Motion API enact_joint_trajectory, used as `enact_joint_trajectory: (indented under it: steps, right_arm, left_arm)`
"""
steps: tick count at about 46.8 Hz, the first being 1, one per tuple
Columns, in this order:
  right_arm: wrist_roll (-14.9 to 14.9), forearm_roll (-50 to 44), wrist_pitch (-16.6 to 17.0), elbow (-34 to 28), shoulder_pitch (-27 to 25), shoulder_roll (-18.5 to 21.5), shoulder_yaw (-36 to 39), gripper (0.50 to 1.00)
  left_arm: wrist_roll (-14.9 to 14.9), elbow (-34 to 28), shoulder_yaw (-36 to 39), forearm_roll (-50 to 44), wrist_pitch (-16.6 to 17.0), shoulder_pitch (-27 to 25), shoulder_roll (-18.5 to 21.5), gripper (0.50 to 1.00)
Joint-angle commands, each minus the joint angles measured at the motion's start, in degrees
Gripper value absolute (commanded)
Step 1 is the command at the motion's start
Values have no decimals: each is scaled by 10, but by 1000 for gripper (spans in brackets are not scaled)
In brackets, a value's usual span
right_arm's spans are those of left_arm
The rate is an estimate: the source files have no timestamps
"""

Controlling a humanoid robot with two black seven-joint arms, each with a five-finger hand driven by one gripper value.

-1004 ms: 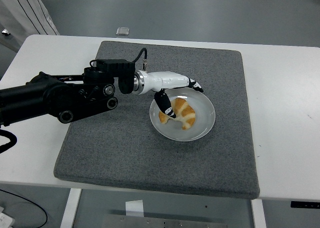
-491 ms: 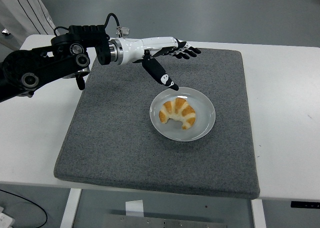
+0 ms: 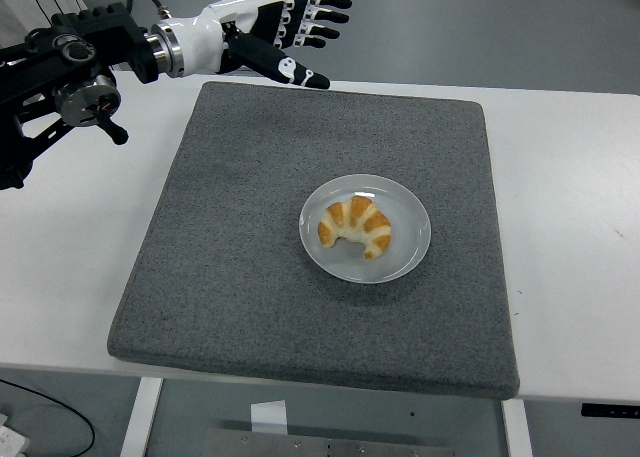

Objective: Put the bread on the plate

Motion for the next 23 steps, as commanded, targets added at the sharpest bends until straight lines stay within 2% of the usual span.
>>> enact_joint_trajectory:
  steps: [1,12,23]
  right_arm:
    - [0,0,0,0,0,0,0,932]
    - [0,0,0,0,0,0,0,932]
    - [0,0,1,0,0,0,0,932]
  left_arm:
    - [2,8,-10,-40,0,11,11,999]
    - [2,38,-13,-162,-5,21,37,999]
    - [3,78,-34,-251,-25,38,47,999]
